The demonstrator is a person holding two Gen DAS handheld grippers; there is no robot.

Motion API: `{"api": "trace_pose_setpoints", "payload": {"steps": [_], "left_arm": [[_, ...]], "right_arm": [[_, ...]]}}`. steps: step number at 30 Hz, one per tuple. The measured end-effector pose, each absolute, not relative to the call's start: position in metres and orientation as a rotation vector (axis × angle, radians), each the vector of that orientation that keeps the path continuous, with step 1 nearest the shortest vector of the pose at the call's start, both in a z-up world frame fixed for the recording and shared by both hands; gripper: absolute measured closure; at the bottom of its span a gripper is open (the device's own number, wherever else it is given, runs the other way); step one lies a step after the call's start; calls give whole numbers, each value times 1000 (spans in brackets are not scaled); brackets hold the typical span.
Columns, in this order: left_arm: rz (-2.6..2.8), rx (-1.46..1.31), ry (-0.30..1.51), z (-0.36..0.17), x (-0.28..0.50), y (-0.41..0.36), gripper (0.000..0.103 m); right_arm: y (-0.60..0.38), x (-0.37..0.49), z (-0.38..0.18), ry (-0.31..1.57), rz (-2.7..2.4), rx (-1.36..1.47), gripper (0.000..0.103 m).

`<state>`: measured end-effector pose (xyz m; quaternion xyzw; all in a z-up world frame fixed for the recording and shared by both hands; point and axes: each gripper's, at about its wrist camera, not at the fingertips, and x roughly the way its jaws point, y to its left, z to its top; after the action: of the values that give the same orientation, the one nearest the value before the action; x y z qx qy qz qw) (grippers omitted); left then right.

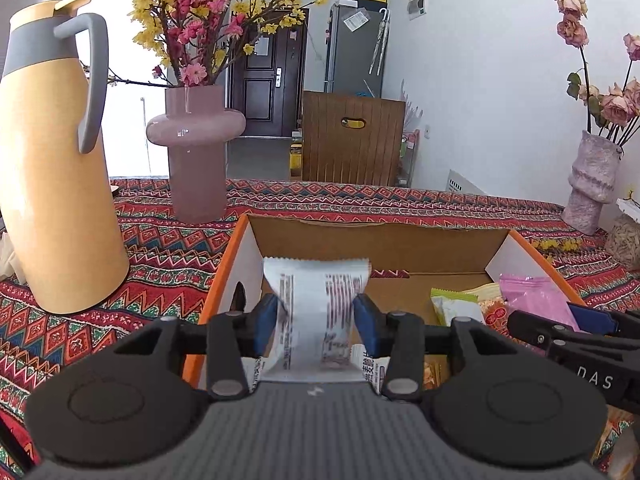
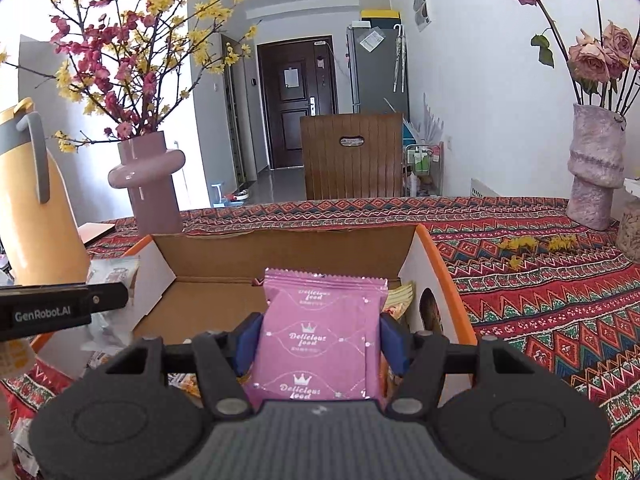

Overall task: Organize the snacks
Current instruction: 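Lower both packets into the box and open both grippers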

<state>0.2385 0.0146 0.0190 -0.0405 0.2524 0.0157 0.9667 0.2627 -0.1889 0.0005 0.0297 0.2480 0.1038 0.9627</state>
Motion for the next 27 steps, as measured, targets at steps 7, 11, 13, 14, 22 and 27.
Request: {"api": "trace_pose_setpoints", "payload": {"steps": [7,11,13,14,22,27], "left_arm": [[54,-98,434,27,226,17,0],[52,-103,424,27,224,17,0],[56,-101,429,27,225,17,0],[55,-102,431,26,225,16,0],[53,-96,417,34,219,12,0],[53,-94,407,44,209,9,0]], "right_arm": [[-197,258,5,468,192,98,7],[-200,259,4,472,186,114,0],[-202,259,4,474,185,116,0],[-202,259,4,474,186,118,0],[-203,254,10,454,186,123,0],[-203,247,20,433,183,117,0]]}}
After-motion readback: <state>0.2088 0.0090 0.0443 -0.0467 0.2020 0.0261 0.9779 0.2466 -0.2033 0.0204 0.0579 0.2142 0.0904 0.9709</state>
